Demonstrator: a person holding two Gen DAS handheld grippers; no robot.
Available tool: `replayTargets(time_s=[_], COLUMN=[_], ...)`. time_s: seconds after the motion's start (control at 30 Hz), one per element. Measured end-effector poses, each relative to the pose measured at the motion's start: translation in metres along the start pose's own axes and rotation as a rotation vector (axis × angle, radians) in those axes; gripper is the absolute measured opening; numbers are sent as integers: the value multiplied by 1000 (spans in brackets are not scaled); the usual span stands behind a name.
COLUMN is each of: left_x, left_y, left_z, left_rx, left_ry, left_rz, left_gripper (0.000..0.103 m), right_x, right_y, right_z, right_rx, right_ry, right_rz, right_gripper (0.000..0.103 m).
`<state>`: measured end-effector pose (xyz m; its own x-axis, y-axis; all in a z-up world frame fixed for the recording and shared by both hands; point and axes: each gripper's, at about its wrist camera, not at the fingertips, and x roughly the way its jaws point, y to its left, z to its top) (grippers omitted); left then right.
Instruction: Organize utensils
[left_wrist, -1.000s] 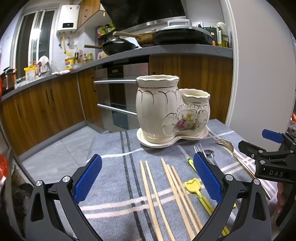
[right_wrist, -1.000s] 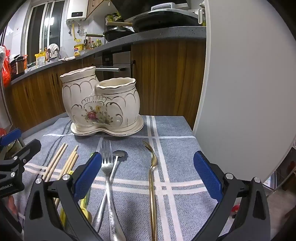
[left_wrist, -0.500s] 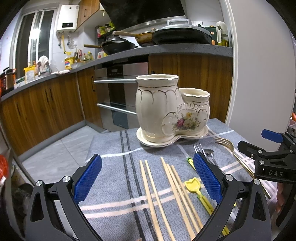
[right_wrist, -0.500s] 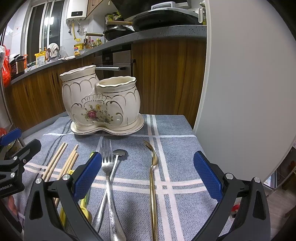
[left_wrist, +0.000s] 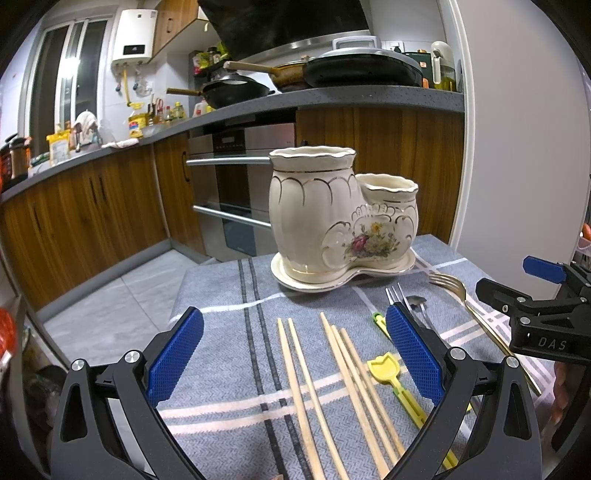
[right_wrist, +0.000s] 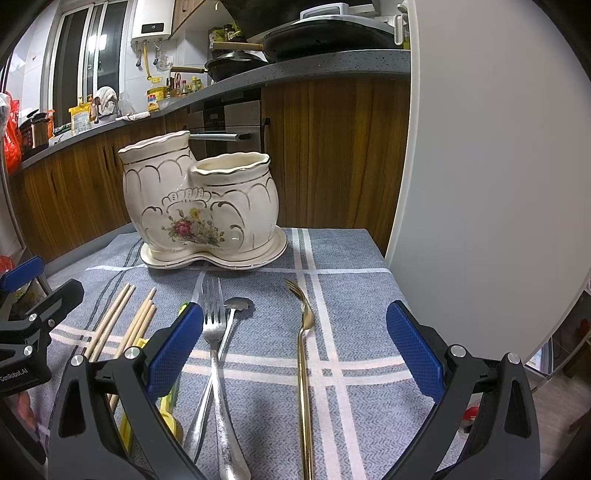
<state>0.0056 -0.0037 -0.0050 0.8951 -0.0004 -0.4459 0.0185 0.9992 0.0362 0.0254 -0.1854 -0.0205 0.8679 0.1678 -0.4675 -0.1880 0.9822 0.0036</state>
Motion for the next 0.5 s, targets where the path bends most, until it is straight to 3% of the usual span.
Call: replayTargets(time_s=[0.5], left_x=[3], left_y=[-2], left_z=[-2], left_rx=[2], left_ry=[1], left_rz=[0], left_gripper=[98], right_x=[1], right_y=[0], right_z=[0], right_rx=[6], right_ry=[8], right_rz=[4], right_gripper=[98])
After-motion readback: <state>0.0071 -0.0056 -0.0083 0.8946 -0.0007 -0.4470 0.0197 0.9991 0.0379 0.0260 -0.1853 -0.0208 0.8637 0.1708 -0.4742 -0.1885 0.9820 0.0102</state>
